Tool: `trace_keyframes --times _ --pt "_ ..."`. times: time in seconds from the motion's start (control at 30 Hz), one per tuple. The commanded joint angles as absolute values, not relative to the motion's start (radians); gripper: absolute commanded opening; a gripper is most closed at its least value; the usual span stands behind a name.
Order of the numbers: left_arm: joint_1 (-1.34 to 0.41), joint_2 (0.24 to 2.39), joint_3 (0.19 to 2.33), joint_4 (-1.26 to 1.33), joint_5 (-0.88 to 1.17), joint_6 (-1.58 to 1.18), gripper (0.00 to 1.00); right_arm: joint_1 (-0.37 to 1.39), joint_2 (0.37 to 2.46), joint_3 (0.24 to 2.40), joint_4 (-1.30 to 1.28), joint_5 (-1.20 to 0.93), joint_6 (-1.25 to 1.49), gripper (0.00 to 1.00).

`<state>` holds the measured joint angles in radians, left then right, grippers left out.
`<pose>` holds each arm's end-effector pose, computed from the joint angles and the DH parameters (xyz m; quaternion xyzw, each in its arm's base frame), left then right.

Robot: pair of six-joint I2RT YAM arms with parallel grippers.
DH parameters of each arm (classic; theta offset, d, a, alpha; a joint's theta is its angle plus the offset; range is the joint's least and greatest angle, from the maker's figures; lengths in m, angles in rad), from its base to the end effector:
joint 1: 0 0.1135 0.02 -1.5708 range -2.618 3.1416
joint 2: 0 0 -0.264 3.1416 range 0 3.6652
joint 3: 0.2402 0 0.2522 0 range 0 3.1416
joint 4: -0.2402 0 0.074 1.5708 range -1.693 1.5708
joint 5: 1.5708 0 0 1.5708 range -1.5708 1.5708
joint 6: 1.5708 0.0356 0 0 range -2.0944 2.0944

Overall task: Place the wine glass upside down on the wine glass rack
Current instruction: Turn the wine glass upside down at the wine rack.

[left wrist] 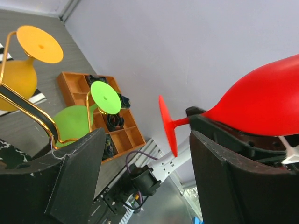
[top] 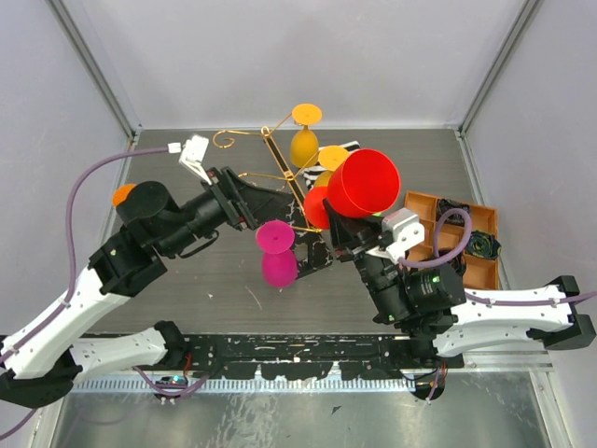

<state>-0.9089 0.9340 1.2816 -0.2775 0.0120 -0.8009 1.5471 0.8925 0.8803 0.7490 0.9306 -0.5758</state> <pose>0.1117 -0.1440 0.4733 0.0412 0.6806 -0.5546 0.4770 0.0326 0.1699 0.4401 -0.1160 0.5347 0.2207 0.8075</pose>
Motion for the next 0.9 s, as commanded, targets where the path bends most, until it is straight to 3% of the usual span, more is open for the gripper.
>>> trace_keyframes --times 0.0,0.23,0.4,0.87 --pt "-0.96 0.952 1.253 -0.179 -0.05 -0.827 0.79 1.542 0.904 0.893 0.935 0.886 -0.632 0.01" --pt "-0.995 0.987 1.229 -0.1 -0.039 -0.858 0.74 1.539 0.947 0.917 0.966 0.865 -0.647 0.01" --pt "-1.013 1.006 1.221 -0.068 -0.038 -0.872 0.63 1.537 0.977 0.926 0.974 0.863 -0.655 0.01" --pt "-1.033 1.015 1.201 -0.06 -0.06 -0.891 0.06 1.531 1.015 0.894 1.066 0.853 -0.733 0.01"
